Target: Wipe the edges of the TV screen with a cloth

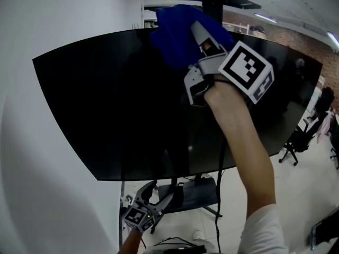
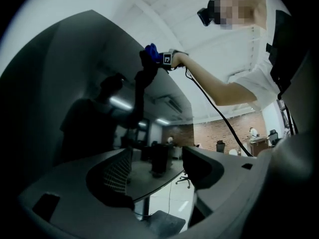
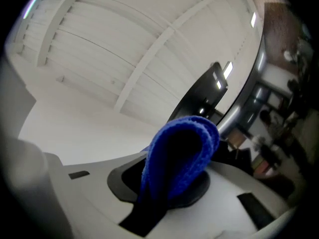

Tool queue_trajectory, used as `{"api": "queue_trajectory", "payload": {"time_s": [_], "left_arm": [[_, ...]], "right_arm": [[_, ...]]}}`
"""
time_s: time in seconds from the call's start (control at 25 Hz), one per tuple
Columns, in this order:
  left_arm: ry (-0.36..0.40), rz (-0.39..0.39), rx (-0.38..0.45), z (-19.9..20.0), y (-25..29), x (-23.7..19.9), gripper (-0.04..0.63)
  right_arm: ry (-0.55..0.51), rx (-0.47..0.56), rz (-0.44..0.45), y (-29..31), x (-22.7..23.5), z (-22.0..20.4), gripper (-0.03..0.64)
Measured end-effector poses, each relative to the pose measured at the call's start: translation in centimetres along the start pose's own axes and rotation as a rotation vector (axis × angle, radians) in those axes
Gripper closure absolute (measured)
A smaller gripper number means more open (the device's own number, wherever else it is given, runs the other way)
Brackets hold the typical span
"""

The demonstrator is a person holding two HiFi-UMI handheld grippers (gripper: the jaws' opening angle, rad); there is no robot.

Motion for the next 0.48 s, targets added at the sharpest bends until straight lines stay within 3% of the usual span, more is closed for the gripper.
{"api": "queue_trajectory", "payload": {"time_s": [0.2,0.48], "left_arm": [[-0.014,-0.107,-0.006,-1.1,-0.2,-1.9,0.288],[-0.02,-0.208,-0.014,-1.4,4.7,3.9,0.288]], "right_arm": [[-0.107,0.032,-0.162,-1.6,3.2,1.1,0.529],[-0.26,0.093,-0.443,-11.2,12.5,14.5,0.528]]}}
Point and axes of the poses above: the fingertips, and each gripper's own axes: y forward along the fingers, x to its right, z out of its top, the point moved 2 cm from there along -y, backward along the fingers, and after that the axes turned 6 degrees about z, right-handed, at the moved point
